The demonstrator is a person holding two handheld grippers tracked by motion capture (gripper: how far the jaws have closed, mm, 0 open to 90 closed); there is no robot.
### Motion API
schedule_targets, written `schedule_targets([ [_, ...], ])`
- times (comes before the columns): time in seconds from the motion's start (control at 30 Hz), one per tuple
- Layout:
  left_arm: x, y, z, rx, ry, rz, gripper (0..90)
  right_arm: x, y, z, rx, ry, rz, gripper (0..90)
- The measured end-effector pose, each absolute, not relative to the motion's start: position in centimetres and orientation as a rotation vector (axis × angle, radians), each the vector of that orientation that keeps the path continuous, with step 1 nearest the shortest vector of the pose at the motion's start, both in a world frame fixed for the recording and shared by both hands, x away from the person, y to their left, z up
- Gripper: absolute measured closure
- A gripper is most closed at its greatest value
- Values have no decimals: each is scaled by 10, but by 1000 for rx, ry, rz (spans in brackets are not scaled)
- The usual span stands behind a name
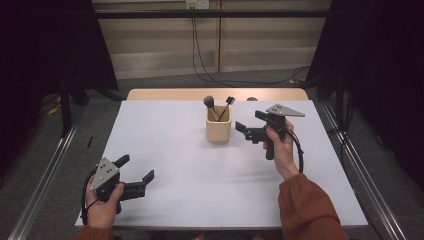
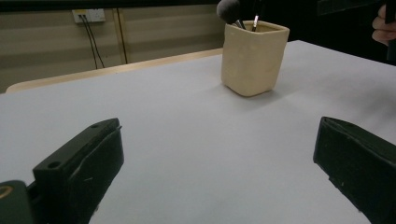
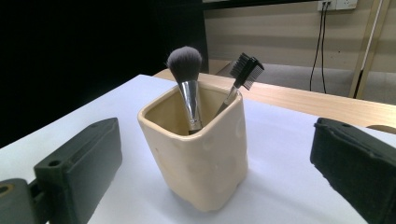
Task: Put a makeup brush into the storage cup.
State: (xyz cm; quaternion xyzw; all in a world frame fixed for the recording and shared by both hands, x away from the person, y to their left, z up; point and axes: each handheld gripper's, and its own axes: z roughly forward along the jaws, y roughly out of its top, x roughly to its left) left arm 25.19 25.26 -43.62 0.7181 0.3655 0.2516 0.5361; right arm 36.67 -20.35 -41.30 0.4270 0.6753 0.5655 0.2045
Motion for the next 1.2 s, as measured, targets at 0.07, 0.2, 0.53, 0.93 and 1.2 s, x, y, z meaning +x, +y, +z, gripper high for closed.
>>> schedule_targets([
  [0.07, 252, 252, -437, 1706, 876, 594, 18, 366, -207, -413, 1197, 1867, 1566, 17],
  [0.2, 252, 252, -437, 1710, 872, 595, 18, 363, -211, -414, 1196, 1854, 1534, 21],
  [0.53, 251, 253, -436, 1710, 873, 601, 18, 347, -225, -409, 1191, 1848, 1518, 18],
  [0.93, 250, 254, -436, 1708, 876, 603, 18, 329, -241, -412, 1226, 1845, 1500, 19],
  [1.2, 250, 254, -436, 1706, 878, 606, 18, 314, -249, -412, 1207, 1832, 1489, 18],
])
